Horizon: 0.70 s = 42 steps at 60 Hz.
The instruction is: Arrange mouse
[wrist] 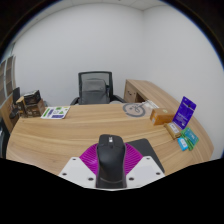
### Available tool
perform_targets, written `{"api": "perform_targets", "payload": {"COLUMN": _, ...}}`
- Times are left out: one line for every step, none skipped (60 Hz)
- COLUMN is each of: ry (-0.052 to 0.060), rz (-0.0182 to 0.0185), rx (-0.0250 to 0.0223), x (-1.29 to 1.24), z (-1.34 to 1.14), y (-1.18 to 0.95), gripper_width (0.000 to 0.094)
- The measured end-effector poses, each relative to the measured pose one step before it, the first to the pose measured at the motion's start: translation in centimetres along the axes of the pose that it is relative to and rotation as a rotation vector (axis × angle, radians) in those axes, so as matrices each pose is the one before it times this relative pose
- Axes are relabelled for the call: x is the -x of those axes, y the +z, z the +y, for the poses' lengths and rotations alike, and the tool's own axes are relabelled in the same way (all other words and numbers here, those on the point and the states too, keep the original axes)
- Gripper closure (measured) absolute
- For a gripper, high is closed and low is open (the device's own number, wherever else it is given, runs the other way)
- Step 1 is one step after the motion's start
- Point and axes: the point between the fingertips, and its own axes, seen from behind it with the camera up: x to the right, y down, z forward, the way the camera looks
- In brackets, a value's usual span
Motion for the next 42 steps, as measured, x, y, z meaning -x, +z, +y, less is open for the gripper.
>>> {"api": "perform_targets", "payload": {"ry": -0.0025, "rz": 0.00643, "rx": 0.00562, "x": -0.701, "z": 0.206, "y": 0.375, "gripper_width": 0.0647}}
{"api": "perform_targets", "payload": {"ry": -0.0031, "rz": 0.00738, "rx": 0.00625, "x": -0.687, "z": 0.242, "y": 0.415, "gripper_width": 0.0647}}
{"api": "perform_targets", "payload": {"ry": -0.0005, "rz": 0.00688, "rx": 0.00526, "x": -0.644, "z": 0.246, "y": 0.403, "gripper_width": 0.0647}}
{"api": "perform_targets", "payload": {"ry": 0.0028, "rz": 0.00434, "rx": 0.00386, "x": -0.522, "z": 0.247, "y": 0.37, "gripper_width": 0.0647}}
{"api": "perform_targets", "payload": {"ry": 0.0044, "rz": 0.00125, "rx": 0.00445, "x": -0.474, "z": 0.25, "y": 0.371, "gripper_width": 0.0647}}
{"api": "perform_targets", "payload": {"ry": 0.0013, "rz": 0.00351, "rx": 0.00527, "x": -0.303, "z": 0.353, "y": 0.358, "gripper_width": 0.0647}}
{"api": "perform_targets", "payload": {"ry": -0.0003, "rz": 0.00124, "rx": 0.00729, "x": -0.446, "z": 0.299, "y": 0.37, "gripper_width": 0.0647}}
{"api": "perform_targets", "payload": {"ry": 0.0002, "rz": 0.00216, "rx": 0.00567, "x": -0.472, "z": 0.318, "y": 0.375, "gripper_width": 0.0647}}
{"api": "perform_targets", "payload": {"ry": 0.0004, "rz": 0.00263, "rx": 0.00412, "x": -0.409, "z": 0.304, "y": 0.323, "gripper_width": 0.0647}}
{"api": "perform_targets", "payload": {"ry": -0.0017, "rz": 0.00316, "rx": 0.00492, "x": -0.321, "z": 0.327, "y": 0.337, "gripper_width": 0.0648}}
{"api": "perform_targets", "payload": {"ry": -0.0061, "rz": 0.00297, "rx": 0.00661, "x": -0.363, "z": 0.376, "y": 0.324, "gripper_width": 0.0648}}
{"api": "perform_targets", "payload": {"ry": -0.0065, "rz": 0.00238, "rx": 0.00681, "x": -0.288, "z": 0.365, "y": 0.343, "gripper_width": 0.0648}}
{"api": "perform_targets", "payload": {"ry": -0.0021, "rz": 0.00097, "rx": 0.00531, "x": -0.2, "z": 0.328, "y": 0.344, "gripper_width": 0.0648}}
{"api": "perform_targets", "payload": {"ry": 0.003, "rz": -0.00191, "rx": 0.00368, "x": -0.124, "z": 0.325, "y": 0.336, "gripper_width": 0.0648}}
{"api": "perform_targets", "payload": {"ry": 0.0052, "rz": -0.00379, "rx": 0.00508, "x": -0.086, "z": 0.364, "y": 0.347, "gripper_width": 0.0649}}
{"api": "perform_targets", "payload": {"ry": 0.006, "rz": -0.00391, "rx": 0.00649, "x": -0.035, "z": 0.381, "y": 0.308, "gripper_width": 0.0649}}
{"api": "perform_targets", "payload": {"ry": 0.0065, "rz": -0.00362, "rx": 0.00625, "x": -0.045, "z": 0.361, "y": 0.289, "gripper_width": 0.0648}}
{"api": "perform_targets", "payload": {"ry": 0.0073, "rz": -0.00087, "rx": 0.00442, "x": -0.006, "z": 0.306, "y": 0.299, "gripper_width": 0.0648}}
{"api": "perform_targets", "payload": {"ry": 0.0052, "rz": -0.00237, "rx": 0.00519, "x": -0.093, "z": 0.353, "y": 0.316, "gripper_width": 0.0648}}
{"api": "perform_targets", "payload": {"ry": 0.0048, "rz": -0.00177, "rx": 0.00505, "x": -0.084, "z": 0.307, "y": 0.258, "gripper_width": 0.0649}}
{"api": "perform_targets", "payload": {"ry": 0.0032, "rz": -0.00158, "rx": 0.00566, "x": -0.099, "z": 0.305, "y": 0.271, "gripper_width": 0.0649}}
{"api": "perform_targets", "payload": {"ry": 0.0032, "rz": -0.00092, "rx": 0.00636, "x": -0.062, "z": 0.334, "y": 0.249, "gripper_width": 0.0648}}
{"api": "perform_targets", "payload": {"ry": 0.0045, "rz": -0.00111, "rx": 0.00588, "x": -0.056, "z": 0.332, "y": 0.236, "gripper_width": 0.0648}}
{"api": "perform_targets", "payload": {"ry": 0.0053, "rz": -0.00176, "rx": 0.00607, "x": -0.039, "z": 0.31, "y": 0.214, "gripper_width": 0.0647}}
{"api": "perform_targets", "payload": {"ry": 0.0053, "rz": -0.00102, "rx": 0.00506, "x": 0.043, "z": 0.305, "y": 0.207, "gripper_width": 0.0647}}
{"api": "perform_targets", "payload": {"ry": 0.0045, "rz": -0.00178, "rx": 0.00543, "x": -0.042, "z": 0.278, "y": 0.18, "gripper_width": 0.0646}}
{"api": "perform_targets", "payload": {"ry": 0.0026, "rz": -0.00167, "rx": 0.00522, "x": -0.039, "z": 0.301, "y": 0.153, "gripper_width": 0.0642}}
{"api": "perform_targets", "payload": {"ry": 0.0012, "rz": -0.0026, "rx": 0.00443, "x": -0.016, "z": 0.219, "y": 0.113, "gripper_width": 0.0636}}
{"api": "perform_targets", "payload": {"ry": -0.0008, "rz": -0.00275, "rx": 0.00357, "x": -0.018, "z": 0.217, "y": 0.112, "gripper_width": 0.0625}}
{"api": "perform_targets", "payload": {"ry": -0.0011, "rz": -0.00257, "rx": 0.00403, "x": -0.008, "z": 0.217, "y": 0.087, "gripper_width": 0.0611}}
{"api": "perform_targets", "payload": {"ry": -0.0014, "rz": 0.00145, "rx": 0.00366, "x": -0.074, "z": 0.177, "y": 0.094, "gripper_width": 0.0577}}
{"api": "perform_targets", "payload": {"ry": -0.0023, "rz": -0.00382, "rx": 0.00327, "x": 0.051, "z": 0.182, "y": 0.087, "gripper_width": 0.055}}
{"api": "perform_targets", "payload": {"ry": -0.0004, "rz": -0.00272, "rx": 0.0023, "x": 0.065, "z": 0.165, "y": 0.112, "gripper_width": 0.0529}}
{"api": "perform_targets", "payload": {"ry": 0.0021, "rz": -0.00258, "rx": 0.00528, "x": 0.017, "z": 0.251, "y": 0.094, "gripper_width": 0.0506}}
{"api": "perform_targets", "payload": {"ry": 0.0079, "rz": -0.00417, "rx": -0.00149, "x": 0.02, "z": 0.0, "y": -0.01, "gripper_width": 0.0489}}
{"api": "perform_targets", "payload": {"ry": 0.01, "rz": -0.00418, "rx": -0.00613, "x": 0.008, "z": -0.116, "y": 0.003, "gripper_width": 0.0474}}
{"api": "perform_targets", "payload": {"ry": 0.0063, "rz": -0.00277, "rx": 0.00378, "x": -0.014, "z": 0.119, "y": 0.027, "gripper_width": 0.0454}}
{"api": "perform_targets", "payload": {"ry": 0.0032, "rz": -0.00398, "rx": 0.00614, "x": 0.012, "z": 0.166, "y": 0.039, "gripper_width": 0.0438}}
{"api": "perform_targets", "payload": {"ry": 0.0014, "rz": -0.00078, "rx": 0.00395, "x": -0.046, "z": 0.088, "y": -0.004, "gripper_width": 0.0418}}
{"api": "perform_targets", "payload": {"ry": 0.0012, "rz": 0.00007, "rx": 0.00004, "x": -0.079, "z": -0.113, "y": -0.004, "gripper_width": 0.0381}}
{"api": "perform_targets", "payload": {"ry": 0.0008, "rz": 0.00109, "rx": -0.00107, "x": -0.038, "z": -0.003, "y": -0.042, "gripper_width": 0.0318}}
{"api": "perform_targets", "payload": {"ry": 0.0001, "rz": 0.00369, "rx": -0.00022, "x": -0.127, "z": -0.018, "y": -0.011, "gripper_width": 0.0229}}
